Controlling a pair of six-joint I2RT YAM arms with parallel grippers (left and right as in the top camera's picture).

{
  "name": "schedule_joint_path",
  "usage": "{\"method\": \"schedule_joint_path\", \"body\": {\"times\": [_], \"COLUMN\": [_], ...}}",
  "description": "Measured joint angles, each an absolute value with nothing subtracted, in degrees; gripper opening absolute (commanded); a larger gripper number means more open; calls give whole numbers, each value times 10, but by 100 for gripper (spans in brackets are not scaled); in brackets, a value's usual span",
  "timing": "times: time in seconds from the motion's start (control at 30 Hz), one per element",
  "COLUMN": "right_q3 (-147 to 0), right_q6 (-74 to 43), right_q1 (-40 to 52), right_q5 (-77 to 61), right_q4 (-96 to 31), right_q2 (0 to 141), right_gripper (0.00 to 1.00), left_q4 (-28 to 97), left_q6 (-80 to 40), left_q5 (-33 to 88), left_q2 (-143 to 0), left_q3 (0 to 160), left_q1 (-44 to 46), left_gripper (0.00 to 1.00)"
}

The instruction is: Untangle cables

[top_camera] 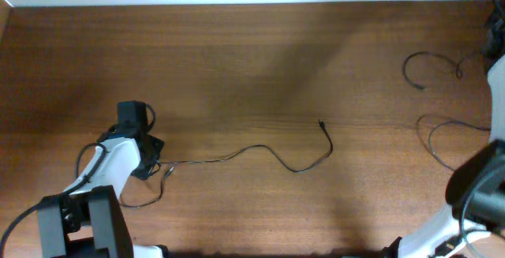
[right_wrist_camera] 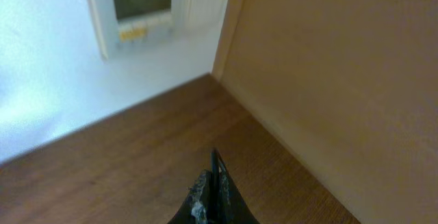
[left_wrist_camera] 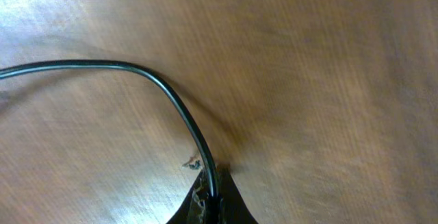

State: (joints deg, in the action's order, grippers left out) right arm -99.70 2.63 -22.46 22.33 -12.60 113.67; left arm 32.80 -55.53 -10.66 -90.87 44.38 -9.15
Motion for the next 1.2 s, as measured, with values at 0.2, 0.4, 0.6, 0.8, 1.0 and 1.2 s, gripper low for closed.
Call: {"method": "schedule_joint_path", "body": {"times": [0.2,0.4,0.6,0.8,1.0,1.2], "right_q3": [-989,-1007,-1023,-1025,-1024,-1018], "right_q6": [14,-30,-68,-121,-123,-127], "right_q1": [-222,-213,-213,-213,-213,-213], "right_q5": [229,133,33,-123,-201,-200], "right_q4": [-147,-237,-370,-506,-659,-729], "right_q2": [1318,1161,919,863,863,863], "right_gripper": [72,99,99,99,99,99], "left_q4": [302,-10,-94,206,317,320], "left_q6": [-555,-413,-298,-69,34,-12], "left_q5": [-105,58,293,183,82,174], "left_q2": [-909,-909,-887,-853,-853,-927], "left_q3": [444,445,575,722,727,711], "left_q1": [-40,8,10,110,314,415], "left_gripper": [0,0,0,0,0,0]}}
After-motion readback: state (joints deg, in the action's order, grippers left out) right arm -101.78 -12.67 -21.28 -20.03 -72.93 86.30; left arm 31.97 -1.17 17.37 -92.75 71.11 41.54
